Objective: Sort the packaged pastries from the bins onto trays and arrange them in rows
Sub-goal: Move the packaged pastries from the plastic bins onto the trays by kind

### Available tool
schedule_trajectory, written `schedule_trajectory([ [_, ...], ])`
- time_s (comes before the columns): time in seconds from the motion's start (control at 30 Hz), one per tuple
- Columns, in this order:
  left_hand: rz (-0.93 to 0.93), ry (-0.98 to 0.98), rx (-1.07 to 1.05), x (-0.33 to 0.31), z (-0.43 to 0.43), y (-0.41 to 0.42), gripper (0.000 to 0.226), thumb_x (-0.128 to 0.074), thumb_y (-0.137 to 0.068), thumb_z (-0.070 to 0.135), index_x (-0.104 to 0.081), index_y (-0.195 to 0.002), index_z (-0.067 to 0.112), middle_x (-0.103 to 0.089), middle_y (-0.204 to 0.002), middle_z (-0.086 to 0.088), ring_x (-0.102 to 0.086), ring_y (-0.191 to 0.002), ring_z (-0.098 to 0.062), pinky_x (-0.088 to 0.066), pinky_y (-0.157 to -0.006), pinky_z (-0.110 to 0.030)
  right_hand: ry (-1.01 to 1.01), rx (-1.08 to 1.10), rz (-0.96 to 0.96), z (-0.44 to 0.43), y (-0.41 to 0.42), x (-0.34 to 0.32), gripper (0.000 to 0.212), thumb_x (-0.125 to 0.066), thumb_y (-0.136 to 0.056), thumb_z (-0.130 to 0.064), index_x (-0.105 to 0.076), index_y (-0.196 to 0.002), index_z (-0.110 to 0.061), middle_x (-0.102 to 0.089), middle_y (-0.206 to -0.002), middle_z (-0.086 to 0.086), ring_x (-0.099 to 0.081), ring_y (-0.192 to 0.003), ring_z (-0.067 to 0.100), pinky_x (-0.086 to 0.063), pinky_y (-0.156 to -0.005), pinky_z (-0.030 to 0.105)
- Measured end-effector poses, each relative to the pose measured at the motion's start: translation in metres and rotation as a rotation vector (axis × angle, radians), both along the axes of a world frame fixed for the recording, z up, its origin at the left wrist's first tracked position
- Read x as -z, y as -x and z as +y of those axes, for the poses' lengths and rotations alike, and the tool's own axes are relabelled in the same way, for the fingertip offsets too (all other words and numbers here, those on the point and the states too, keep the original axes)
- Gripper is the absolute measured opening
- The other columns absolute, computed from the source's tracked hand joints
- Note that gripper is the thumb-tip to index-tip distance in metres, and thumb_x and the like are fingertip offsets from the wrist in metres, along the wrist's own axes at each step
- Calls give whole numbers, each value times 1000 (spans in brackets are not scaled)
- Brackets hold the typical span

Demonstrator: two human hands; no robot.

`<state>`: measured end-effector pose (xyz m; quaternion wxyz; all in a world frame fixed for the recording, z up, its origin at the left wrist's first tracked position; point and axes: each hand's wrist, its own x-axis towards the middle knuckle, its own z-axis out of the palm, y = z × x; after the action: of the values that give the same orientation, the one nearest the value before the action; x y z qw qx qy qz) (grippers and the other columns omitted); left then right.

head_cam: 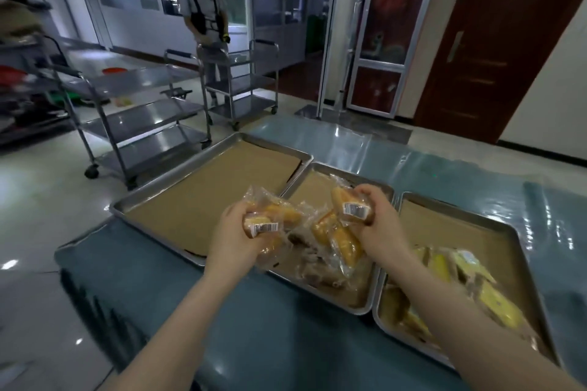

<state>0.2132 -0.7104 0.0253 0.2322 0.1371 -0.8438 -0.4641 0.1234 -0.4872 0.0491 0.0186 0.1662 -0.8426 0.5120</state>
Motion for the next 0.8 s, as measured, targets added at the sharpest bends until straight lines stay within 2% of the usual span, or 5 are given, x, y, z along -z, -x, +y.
schedule_trajectory([
  [0.13,-53,72,-7,28,-46,16,39,-80,-68,16,-55,-94,31,-46,-100,23,-45,-85,19,-36,-64,-4,0,-10,-74,-50,21,29,64,-68,-81,1,-44,-97,-56,-62,-92,-19,-63,-71,-7,-48,-46,14],
  [0.3,-176,265,-21,68,-107,40,41,-80,-62,9,-59,-94,23,-39,-111,19,-43,-91,-1,-31,-66,-8,9,-16,-174,-127,59,77,59,-67,-82,-1,-45,-105,-50,-61,-95,-17,-62,-69,-4,-49,-46,17],
  [0.43,-236,329,-92,89,-165,65,59,-75,-63,0,-58,-117,17,-38,-112,20,-43,-94,-2,-33,-70,-8,39,-75,-225,-192,91,115,61,-68,-81,-1,-45,-102,-54,-63,-97,-18,-64,-75,-3,-49,-52,14],
  [0.67,-389,444,-96,123,-225,86,62,-75,-67,3,-56,-123,24,-38,-145,1,-40,-126,-28,-37,-99,-38,116,16,-297,-268,104,153,62,-73,-79,-7,-45,-102,-57,-63,-90,-11,-62,-77,4,-55,-55,23],
  [0.8,-391,561,-19,141,-250,102,53,-75,-64,6,-61,-112,26,-44,-141,-3,-36,-130,-31,-35,-102,-47,31,19,-265,-302,101,174,72,-67,-78,-4,-40,-110,-63,-57,-112,-17,-55,-97,-9,-52,-86,27],
])
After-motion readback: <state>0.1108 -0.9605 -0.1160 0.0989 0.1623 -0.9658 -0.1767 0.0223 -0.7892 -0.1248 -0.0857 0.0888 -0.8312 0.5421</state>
